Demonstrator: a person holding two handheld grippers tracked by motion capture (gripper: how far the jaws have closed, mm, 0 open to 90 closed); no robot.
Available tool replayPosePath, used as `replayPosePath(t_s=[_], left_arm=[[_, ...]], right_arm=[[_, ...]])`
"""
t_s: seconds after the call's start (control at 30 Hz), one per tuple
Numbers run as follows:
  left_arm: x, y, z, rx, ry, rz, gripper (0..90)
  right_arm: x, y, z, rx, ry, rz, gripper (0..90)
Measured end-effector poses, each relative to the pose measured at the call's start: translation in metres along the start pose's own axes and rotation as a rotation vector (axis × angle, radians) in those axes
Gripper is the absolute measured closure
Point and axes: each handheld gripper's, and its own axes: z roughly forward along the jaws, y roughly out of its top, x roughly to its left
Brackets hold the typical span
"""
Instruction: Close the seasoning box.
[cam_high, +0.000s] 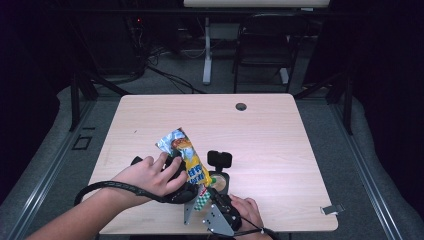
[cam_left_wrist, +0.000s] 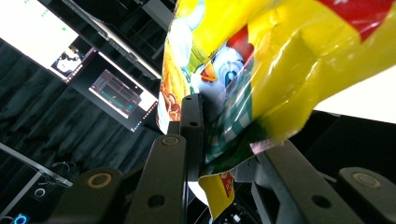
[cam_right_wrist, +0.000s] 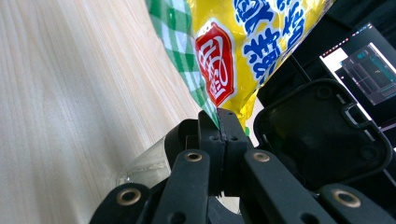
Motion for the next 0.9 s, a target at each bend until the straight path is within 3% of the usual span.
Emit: replayPosePath(t_s=[0.23,0.37,0.73,0.9], left_arm=[[-0.0001,-0.0005,-0.0004,-0.004,-0.011,-0.004,78.9],[0.0001,-0.0025,0.0009,-0.016,-0.026,-0.032,79.1],[0.0007,-0.0011,0.0036,-0.015,-0.044,-0.029,79.5],[0.0007,0.0019,0.0017,-0.022,-0.025,-0.015,79.5]], right_arm=[[-0.0027,-0.0008,0.0001,-0.011,0.03,0.054,90.0],[-0.0044,-0.0014,-0.0004,-0.021,0.033,0.107,90.0],[-0.0035,-0.0042,0.0013,-0.013,0.012,0.084,88.2],[-0.0024,-0.0043,0.002,-0.005,0.008,0.076,86.6]])
